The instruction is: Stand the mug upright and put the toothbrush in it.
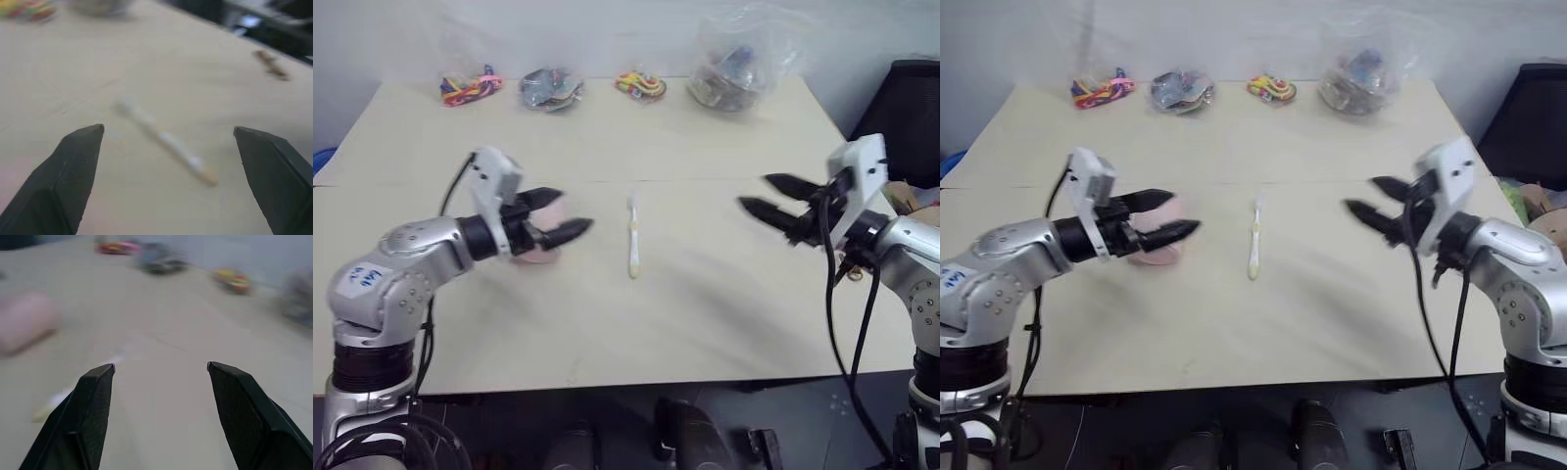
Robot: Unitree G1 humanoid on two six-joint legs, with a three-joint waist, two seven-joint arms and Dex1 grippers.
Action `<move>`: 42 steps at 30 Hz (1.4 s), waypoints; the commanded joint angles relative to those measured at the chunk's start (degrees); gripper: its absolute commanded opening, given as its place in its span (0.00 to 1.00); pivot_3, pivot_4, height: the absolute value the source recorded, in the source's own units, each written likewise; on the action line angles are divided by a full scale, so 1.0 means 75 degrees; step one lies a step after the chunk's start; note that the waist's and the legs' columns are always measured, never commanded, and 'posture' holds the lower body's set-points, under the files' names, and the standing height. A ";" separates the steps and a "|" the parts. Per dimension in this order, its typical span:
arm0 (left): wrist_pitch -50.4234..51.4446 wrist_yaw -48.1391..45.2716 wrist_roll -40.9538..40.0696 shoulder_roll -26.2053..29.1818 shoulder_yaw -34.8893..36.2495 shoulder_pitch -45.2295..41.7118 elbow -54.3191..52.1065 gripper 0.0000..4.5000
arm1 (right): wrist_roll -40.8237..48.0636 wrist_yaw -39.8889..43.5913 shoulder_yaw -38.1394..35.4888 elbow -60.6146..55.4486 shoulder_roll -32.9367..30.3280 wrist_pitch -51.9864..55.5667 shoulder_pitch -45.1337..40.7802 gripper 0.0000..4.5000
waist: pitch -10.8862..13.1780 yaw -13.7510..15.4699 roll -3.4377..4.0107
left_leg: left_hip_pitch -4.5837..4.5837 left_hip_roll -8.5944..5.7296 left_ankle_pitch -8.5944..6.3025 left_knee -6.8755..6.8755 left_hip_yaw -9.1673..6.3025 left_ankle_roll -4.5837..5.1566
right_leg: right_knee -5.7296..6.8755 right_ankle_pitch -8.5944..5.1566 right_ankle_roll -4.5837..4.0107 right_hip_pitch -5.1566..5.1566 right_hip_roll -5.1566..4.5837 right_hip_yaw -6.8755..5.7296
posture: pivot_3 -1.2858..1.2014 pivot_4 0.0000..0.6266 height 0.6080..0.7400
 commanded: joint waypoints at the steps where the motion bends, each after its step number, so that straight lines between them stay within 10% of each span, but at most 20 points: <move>1: 0.1213 0.1232 0.0068 -0.0059 0.0972 -0.0251 0.0216 1.00 | 0.0893 0.0745 0.0119 -0.0314 -0.0352 0.0449 -0.0309 0.82 | 0.0006 0.0114 -0.0011 | -0.0006 -0.0005 -0.0003 0.0007 -0.0010 0.0007 | -0.0001 0.0002 0.0003 0.0002 -0.0013 -0.0009 | 0.52 0.24 1.00; 4: 0.2006 0.2012 0.0166 -0.0362 0.1601 -0.0675 0.0797 1.00 | 0.0938 0.1170 0.0545 -0.0482 -0.0490 0.0386 -0.0582 0.98 | 0.0009 0.0222 -0.0021 | -0.0012 -0.0013 -0.0009 0.0022 -0.0010 0.0036 | -0.0016 0.0019 0.0033 0.0014 -0.0033 -0.0021 | 0.52 0.24 1.00; 33: 0.2438 0.0990 0.1985 -0.0571 -0.0637 -0.2671 0.5061 1.00 | 0.1230 0.0769 0.0936 -0.0695 -0.0006 0.0078 -0.1102 0.98 | 0.0001 0.0187 -0.0043 | 0.0004 -0.0037 -0.0002 0.0023 0.0084 0.0028 | -0.0014 0.0030 0.0054 0.0016 -0.0017 -0.0012 | 0.52 0.24 1.00; 42: 0.2341 -0.0022 0.2247 -0.0574 -0.1506 -0.2939 0.5554 0.52 | 0.1329 0.0575 0.0909 -0.0749 -0.0035 0.0005 -0.1042 1.00 | 0.0000 0.0187 -0.0043 | 0.0004 -0.0043 -0.0002 0.0026 0.0086 0.0028 | -0.0009 0.0030 0.0054 0.0017 -0.0020 -0.0012 | 0.52 0.24 1.00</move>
